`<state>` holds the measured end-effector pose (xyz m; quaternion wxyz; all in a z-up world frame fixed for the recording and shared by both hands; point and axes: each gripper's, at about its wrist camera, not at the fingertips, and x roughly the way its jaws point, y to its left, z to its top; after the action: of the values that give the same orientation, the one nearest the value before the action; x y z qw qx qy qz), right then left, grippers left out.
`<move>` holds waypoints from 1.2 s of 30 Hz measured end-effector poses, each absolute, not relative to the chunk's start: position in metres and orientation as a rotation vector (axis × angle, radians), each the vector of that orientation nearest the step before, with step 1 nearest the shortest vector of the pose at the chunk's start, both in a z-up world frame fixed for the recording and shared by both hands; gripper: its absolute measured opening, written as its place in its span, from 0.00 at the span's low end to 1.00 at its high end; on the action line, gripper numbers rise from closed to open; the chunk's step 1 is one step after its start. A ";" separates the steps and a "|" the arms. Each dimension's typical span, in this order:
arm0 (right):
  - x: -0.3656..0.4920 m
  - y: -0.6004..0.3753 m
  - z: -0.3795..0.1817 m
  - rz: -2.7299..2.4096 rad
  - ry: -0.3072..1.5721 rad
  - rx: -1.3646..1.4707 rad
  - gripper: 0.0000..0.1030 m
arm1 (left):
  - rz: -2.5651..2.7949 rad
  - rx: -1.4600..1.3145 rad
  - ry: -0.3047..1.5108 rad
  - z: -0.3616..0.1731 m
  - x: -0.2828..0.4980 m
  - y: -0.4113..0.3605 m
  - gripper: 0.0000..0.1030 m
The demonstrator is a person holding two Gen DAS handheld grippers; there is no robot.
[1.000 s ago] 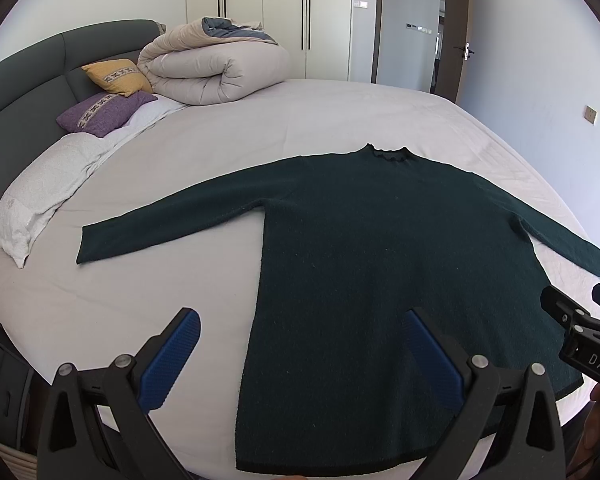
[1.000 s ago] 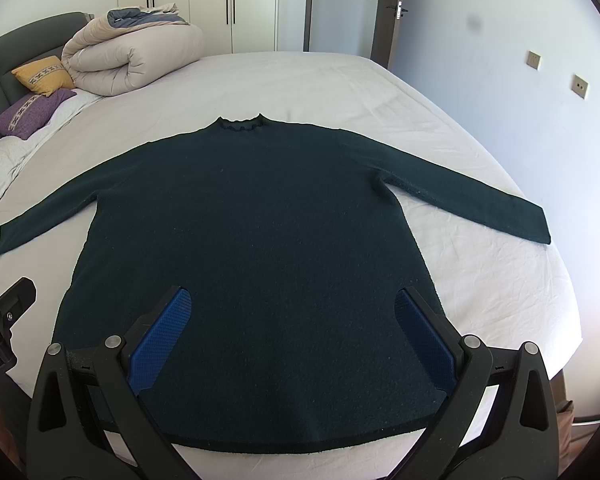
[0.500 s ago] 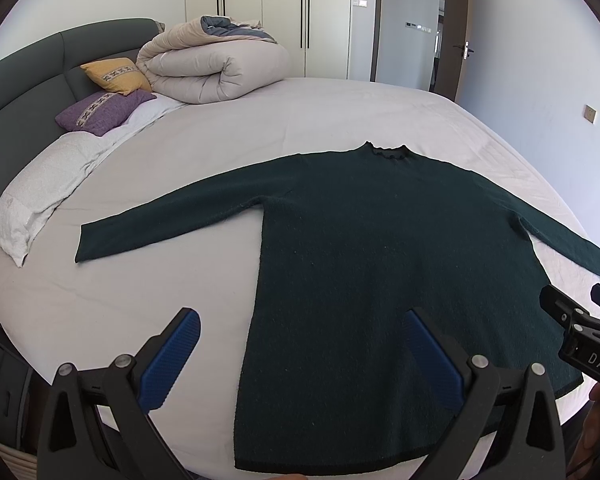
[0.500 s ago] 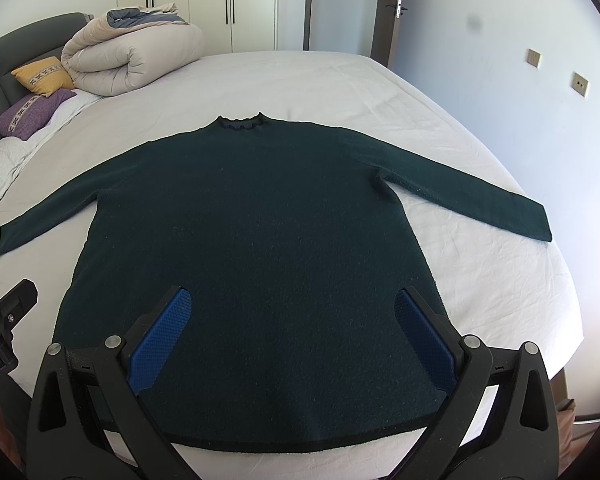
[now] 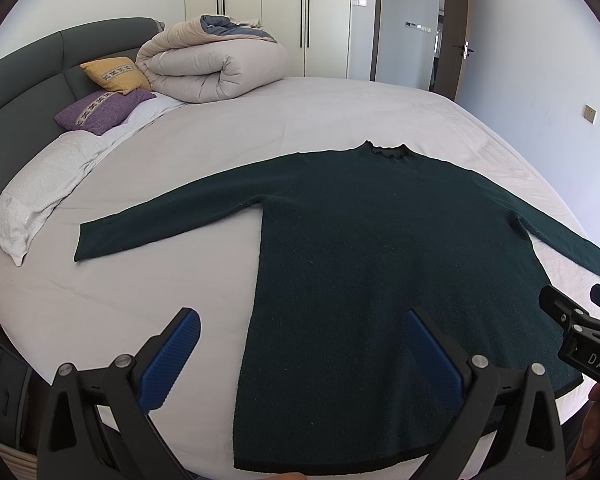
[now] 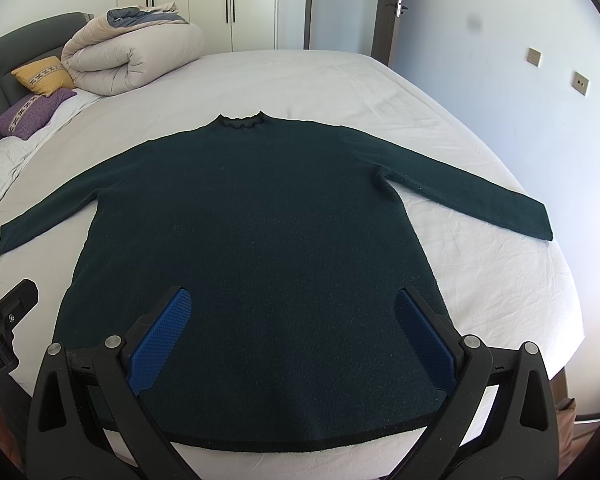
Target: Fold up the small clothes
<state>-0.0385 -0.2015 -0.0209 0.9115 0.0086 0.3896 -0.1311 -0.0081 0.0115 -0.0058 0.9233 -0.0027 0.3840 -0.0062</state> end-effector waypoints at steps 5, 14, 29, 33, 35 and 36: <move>-0.038 -0.200 -0.024 -0.271 0.805 0.017 1.00 | -0.013 -0.006 0.790 -0.006 -0.009 0.012 1.00; -0.040 -0.199 -0.031 -0.270 0.808 0.025 1.00 | -0.005 -0.004 0.788 -0.012 -0.010 0.007 1.00; -0.041 -0.341 -0.058 -0.312 0.753 0.388 1.00 | 0.017 0.238 0.689 -0.018 0.018 -0.041 1.00; -0.042 -0.435 -0.070 -0.351 0.678 0.647 1.00 | -0.145 0.111 0.744 -0.013 0.051 -0.044 1.00; -0.045 -0.488 -0.083 -0.366 0.618 0.820 1.00 | -0.246 -0.033 0.786 -0.015 0.069 -0.041 1.00; -0.048 -0.511 -0.090 -0.377 0.592 0.892 1.00 | -0.244 -0.068 0.780 -0.016 0.075 -0.041 1.00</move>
<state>-0.0483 -0.5109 -0.0901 0.8432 0.4226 0.2801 -0.1787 0.0754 -0.0414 -0.0163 0.9172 -0.0331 0.3790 -0.1186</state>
